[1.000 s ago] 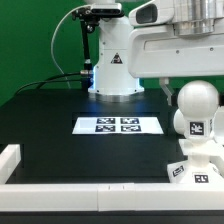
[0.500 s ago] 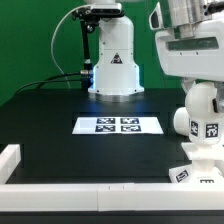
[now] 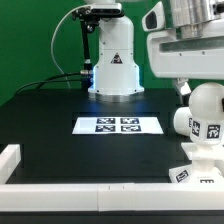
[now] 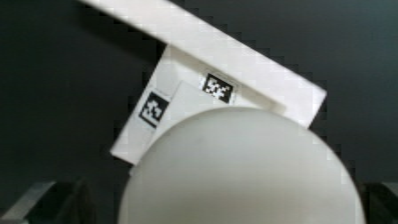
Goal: Assemble lamp
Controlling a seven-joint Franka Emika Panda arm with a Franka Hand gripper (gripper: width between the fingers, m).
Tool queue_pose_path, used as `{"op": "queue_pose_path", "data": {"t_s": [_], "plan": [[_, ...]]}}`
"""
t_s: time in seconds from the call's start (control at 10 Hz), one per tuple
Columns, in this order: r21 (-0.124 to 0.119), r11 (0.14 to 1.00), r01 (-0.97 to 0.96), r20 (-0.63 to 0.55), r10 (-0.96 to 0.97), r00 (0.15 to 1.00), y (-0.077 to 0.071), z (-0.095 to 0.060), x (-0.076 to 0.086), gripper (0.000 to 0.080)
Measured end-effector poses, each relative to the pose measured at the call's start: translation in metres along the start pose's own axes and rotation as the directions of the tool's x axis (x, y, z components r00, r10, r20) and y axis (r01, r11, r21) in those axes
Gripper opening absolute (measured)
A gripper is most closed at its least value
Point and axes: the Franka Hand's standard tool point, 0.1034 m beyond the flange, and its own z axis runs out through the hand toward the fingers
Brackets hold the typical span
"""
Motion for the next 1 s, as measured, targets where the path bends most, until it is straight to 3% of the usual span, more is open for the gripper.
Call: {"op": "queue_pose_path", "data": {"t_s": [0.4, 0.5, 0.6, 0.7, 1.0], "plan": [[-0.010, 0.967, 0.253, 0.006, -0.253, 0.967, -0.0001, 0.0025, 0.0008, 0.0698], [-0.064, 0.882, 0.466, 0.007, -0.467, 0.884, 0.0029, 0.0010, 0.0022, 0.0698], [-0.132, 0.733, 0.667, 0.019, -0.671, 0.741, -0.0006, -0.0038, 0.0027, 0.0698], [-0.147, 0.677, 0.721, 0.025, -0.726, 0.687, -0.0026, -0.0041, 0.0009, 0.0698], [-0.147, 0.711, 0.688, 0.020, -0.693, 0.720, -0.0009, -0.0029, 0.0023, 0.0571]]}}
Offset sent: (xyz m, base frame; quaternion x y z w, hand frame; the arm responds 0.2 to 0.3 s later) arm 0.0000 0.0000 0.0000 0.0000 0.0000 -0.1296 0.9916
